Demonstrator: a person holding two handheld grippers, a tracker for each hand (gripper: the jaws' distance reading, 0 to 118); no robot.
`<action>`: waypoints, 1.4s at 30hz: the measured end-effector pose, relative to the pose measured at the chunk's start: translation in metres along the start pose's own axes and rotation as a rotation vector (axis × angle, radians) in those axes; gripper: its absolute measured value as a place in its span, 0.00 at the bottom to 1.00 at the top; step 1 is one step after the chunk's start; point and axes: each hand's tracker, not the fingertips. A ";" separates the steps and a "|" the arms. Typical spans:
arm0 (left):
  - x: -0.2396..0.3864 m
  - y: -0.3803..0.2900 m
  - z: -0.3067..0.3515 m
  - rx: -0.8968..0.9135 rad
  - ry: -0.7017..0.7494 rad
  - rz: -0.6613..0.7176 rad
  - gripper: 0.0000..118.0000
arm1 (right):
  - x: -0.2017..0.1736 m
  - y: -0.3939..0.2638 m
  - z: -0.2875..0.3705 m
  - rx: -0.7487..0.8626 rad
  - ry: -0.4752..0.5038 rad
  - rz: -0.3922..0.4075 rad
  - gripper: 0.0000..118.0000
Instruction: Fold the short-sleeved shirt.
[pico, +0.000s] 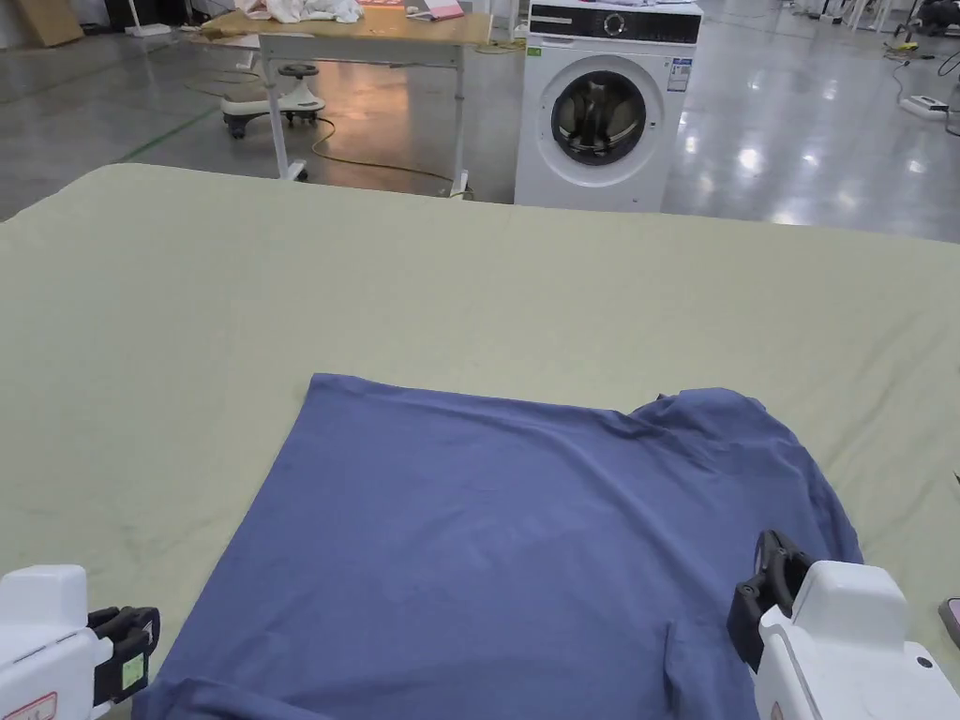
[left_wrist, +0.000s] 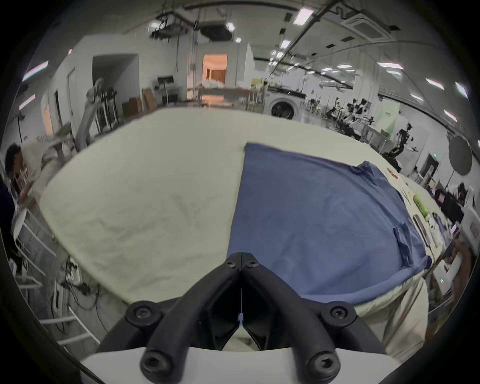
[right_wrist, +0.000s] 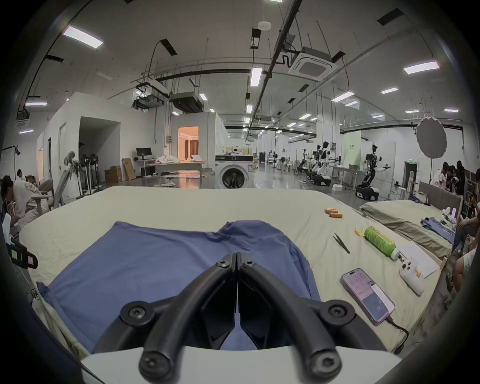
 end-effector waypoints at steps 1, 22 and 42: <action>-0.004 -0.001 -0.003 -0.022 0.006 0.020 0.00 | 0.000 -0.002 0.000 -0.006 0.000 0.006 0.00; 0.022 -0.025 -0.061 -0.250 0.090 -0.087 0.01 | 0.036 -0.021 0.004 -0.108 -0.044 0.014 0.00; 0.014 -0.014 -0.032 -0.232 0.028 -0.076 0.00 | 0.120 -0.090 0.022 -0.670 -0.011 0.053 0.44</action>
